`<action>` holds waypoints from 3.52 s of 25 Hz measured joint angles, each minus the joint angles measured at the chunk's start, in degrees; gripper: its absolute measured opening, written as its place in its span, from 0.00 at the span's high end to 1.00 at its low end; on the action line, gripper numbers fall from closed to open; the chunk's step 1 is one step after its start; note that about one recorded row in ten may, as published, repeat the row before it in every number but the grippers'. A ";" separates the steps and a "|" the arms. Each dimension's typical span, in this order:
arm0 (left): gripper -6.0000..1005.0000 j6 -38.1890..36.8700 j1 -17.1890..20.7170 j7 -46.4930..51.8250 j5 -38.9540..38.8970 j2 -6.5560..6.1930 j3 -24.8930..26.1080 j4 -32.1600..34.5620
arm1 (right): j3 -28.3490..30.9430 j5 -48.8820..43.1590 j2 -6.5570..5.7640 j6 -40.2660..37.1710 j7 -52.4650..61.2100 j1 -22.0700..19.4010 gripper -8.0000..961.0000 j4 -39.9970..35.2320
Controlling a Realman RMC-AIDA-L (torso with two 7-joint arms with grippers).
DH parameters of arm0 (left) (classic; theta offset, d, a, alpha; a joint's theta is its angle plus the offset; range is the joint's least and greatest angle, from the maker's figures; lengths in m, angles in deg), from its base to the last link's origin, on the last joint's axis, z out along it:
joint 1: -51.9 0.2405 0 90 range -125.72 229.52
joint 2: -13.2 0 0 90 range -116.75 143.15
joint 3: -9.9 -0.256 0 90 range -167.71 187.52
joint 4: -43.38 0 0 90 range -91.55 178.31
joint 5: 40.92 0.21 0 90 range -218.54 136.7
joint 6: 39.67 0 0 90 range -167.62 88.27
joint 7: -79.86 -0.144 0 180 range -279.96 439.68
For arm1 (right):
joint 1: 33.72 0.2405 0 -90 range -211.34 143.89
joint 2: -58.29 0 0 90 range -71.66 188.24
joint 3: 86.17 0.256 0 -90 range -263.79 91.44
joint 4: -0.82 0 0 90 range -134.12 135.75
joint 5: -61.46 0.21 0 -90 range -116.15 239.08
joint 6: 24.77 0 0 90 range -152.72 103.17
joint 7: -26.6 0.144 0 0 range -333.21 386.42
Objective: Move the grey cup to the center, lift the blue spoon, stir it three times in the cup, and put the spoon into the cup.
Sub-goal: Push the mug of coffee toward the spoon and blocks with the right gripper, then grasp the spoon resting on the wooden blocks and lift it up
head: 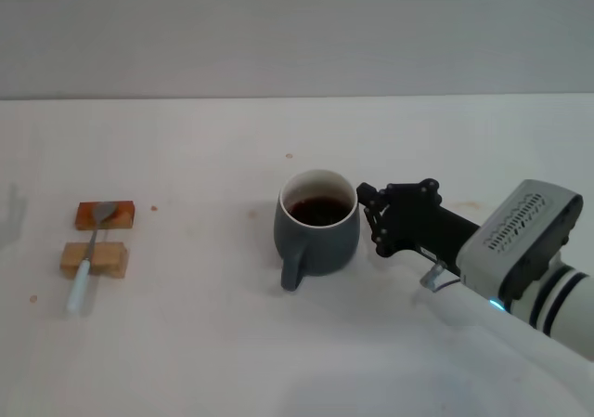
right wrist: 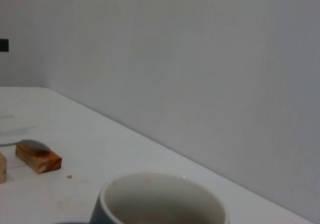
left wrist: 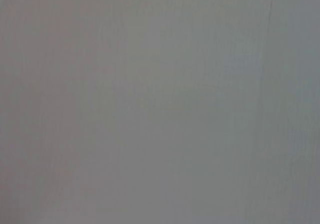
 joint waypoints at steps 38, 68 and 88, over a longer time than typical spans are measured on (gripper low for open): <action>0.29 22.90 24.22 -23.69 -1.07 0.27 -8.21 -41.14 | 22.42 0.46 0.12 3.88 -4.88 2.46 0.99 -6.80; 0.30 17.27 36.90 -57.58 -37.90 -0.15 -32.46 -61.22 | 26.95 0.16 -0.72 6.84 -6.69 5.79 0.99 -7.70; 0.30 18.86 33.04 -52.49 -37.90 -0.47 -35.79 -55.40 | 29.66 0.23 -1.13 6.79 -6.68 5.38 0.99 -7.65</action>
